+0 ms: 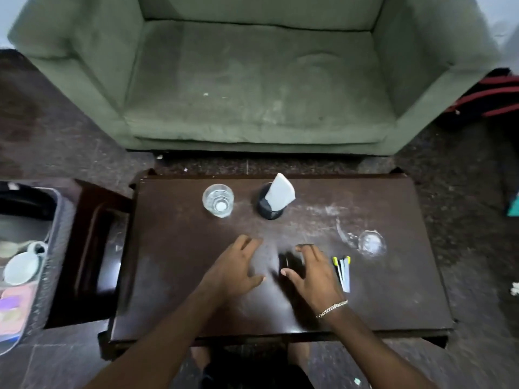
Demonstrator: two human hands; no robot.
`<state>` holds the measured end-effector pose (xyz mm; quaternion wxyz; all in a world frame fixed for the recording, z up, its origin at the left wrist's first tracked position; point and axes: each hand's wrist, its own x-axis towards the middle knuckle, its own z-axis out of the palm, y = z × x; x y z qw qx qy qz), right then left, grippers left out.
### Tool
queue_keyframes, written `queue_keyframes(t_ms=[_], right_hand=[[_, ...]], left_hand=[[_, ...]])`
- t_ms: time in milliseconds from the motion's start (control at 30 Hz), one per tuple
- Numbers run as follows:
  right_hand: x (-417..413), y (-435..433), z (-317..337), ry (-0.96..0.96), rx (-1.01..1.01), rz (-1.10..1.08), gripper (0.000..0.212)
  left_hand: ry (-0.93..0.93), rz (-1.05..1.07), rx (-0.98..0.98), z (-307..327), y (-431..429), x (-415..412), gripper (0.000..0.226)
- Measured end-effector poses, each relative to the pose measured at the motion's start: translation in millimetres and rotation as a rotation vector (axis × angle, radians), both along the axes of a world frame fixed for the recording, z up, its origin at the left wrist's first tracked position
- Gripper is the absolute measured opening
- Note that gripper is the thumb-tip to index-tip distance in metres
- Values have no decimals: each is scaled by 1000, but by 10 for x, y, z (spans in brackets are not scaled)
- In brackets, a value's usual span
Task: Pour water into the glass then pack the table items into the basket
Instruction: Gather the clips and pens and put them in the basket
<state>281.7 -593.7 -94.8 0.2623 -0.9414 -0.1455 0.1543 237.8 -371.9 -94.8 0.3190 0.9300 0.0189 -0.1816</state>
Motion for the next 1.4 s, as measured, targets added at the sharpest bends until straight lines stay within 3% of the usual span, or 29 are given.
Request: queue_keyframes(t_ms=[233, 400, 600, 800, 1133, 1400], right_hand=[[96, -769, -310, 59, -89, -213, 37], [178, -1056, -529, 136, -114, -348, 50], [236, -1121, -766, 242, -163, -336, 61], [315, -1114, -860, 188, -196, -320, 46], [304, -637, -587, 173, 34, -296, 49], [180, 630, -245, 179, 255, -141, 46]], left_hand=[[66, -6, -28, -362, -1020, 257, 71], [127, -26, 2, -547, -1480, 363, 64], [133, -6, 82, -744, -1807, 424, 55], [100, 70, 125, -862, -1952, 484, 46], [71, 403, -107, -667, -1198, 314, 36], [-15, 743, -116, -218, 155, -211, 28]])
